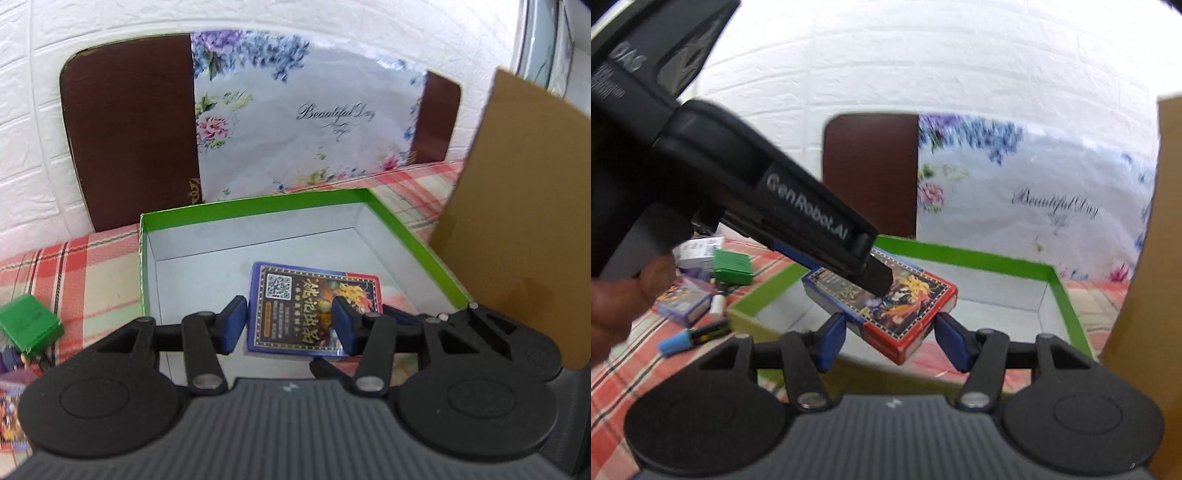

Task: Organize objects
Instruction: 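Lower the card box into the green box and open the left gripper, then move the right gripper toward the blue-capped marker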

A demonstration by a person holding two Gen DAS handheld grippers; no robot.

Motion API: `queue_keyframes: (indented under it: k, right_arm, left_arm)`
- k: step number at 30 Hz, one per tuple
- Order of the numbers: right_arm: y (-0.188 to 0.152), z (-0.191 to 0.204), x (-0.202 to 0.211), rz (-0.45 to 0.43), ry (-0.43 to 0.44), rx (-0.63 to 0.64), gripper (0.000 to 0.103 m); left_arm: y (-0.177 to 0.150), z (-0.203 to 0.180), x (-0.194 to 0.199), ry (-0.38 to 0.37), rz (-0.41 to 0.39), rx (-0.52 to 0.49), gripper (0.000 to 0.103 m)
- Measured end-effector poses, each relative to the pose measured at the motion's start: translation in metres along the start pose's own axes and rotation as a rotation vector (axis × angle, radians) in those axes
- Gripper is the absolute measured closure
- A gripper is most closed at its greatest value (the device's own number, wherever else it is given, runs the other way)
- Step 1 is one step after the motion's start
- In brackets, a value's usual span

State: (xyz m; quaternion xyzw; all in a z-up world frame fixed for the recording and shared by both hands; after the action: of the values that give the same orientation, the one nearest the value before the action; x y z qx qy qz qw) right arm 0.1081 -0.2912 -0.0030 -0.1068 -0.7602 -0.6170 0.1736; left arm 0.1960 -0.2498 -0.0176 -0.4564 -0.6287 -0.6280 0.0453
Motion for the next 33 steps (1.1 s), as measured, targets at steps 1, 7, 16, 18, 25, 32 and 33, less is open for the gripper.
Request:
queue_keyframes:
  k: [1,7,16,18,25,32,33]
  right_arm:
    - [-0.001,-0.003,-0.008,0.005,0.001,-0.019,0.044]
    - [-0.006,0.008,-0.015,-0.004,0.024,-0.051,0.044]
    - [-0.027,0.003,0.045,-0.026,-0.035,-0.101,0.04]
    - [-0.031,0.002,0.049,-0.007,-0.035,-0.115,0.04]
    - [-0.042,0.013,0.075,0.034,-0.014,-0.164,0.04]
    - [-0.045,0.034,0.083,0.071,0.024,-0.18,0.04]
    - [-0.045,0.039,0.083,0.074,0.032,-0.178,0.04]
  left_arm:
    - [-0.002,0.004,-0.006,0.026,0.012,0.012,0.05]
    - [-0.016,0.018,0.002,0.087,0.022,0.031,0.05]
    - [-0.037,0.016,0.036,0.142,0.015,0.02,0.05]
    - [-0.045,0.016,0.044,0.143,0.02,0.029,0.05]
    - [-0.072,0.029,0.072,0.183,0.018,0.047,0.049]
    - [-0.097,0.059,0.093,0.246,0.019,0.078,0.048]
    - [-0.101,0.064,0.096,0.258,0.016,0.08,0.047]
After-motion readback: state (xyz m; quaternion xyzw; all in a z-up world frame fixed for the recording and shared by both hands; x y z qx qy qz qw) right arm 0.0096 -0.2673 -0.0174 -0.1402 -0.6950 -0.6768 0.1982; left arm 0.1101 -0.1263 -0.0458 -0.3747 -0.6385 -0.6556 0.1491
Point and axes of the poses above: each gripper's, at about its wrist camera, not at the fingertips, and x roughly against the way its jaws point, z to its left, y to its top, the point moved 8 cm from there along -x, roughly the way its jaws point, and after that the axes turned 10 degrees about x, right-handed, at the moved point
